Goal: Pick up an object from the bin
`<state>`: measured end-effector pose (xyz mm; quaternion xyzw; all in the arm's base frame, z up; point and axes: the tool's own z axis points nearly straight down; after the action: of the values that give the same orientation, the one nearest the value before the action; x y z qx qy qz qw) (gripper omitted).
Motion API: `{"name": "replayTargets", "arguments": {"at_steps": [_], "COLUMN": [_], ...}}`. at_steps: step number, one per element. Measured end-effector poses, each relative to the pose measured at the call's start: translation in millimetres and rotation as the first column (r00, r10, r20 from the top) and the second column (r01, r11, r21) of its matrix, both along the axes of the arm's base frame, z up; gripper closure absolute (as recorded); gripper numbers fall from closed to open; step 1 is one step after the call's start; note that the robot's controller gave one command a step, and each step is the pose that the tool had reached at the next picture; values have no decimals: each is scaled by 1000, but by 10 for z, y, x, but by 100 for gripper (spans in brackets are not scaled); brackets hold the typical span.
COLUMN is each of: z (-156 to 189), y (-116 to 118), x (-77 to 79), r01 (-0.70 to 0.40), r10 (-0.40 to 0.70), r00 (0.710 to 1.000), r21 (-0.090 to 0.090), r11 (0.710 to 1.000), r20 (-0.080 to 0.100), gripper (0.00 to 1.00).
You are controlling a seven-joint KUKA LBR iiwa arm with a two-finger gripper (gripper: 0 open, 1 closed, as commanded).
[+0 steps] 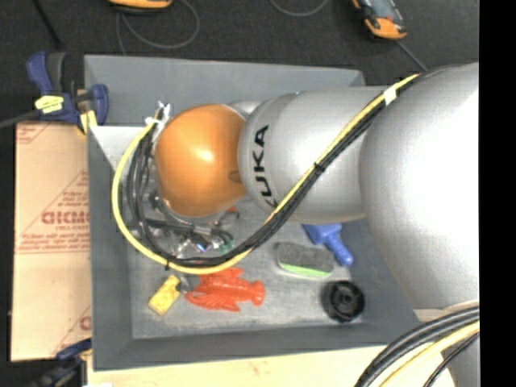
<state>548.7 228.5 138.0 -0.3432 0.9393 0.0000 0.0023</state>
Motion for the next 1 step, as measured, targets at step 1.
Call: {"name": "replayTargets", "arguments": {"at_steps": [1], "z": [-643], "y": [-118], "x": [-140], "r01": [-197], "r10": [197], "r00": [980], "r21": [1], "r11": [980], "r20": [1], "gripper": [0]}}
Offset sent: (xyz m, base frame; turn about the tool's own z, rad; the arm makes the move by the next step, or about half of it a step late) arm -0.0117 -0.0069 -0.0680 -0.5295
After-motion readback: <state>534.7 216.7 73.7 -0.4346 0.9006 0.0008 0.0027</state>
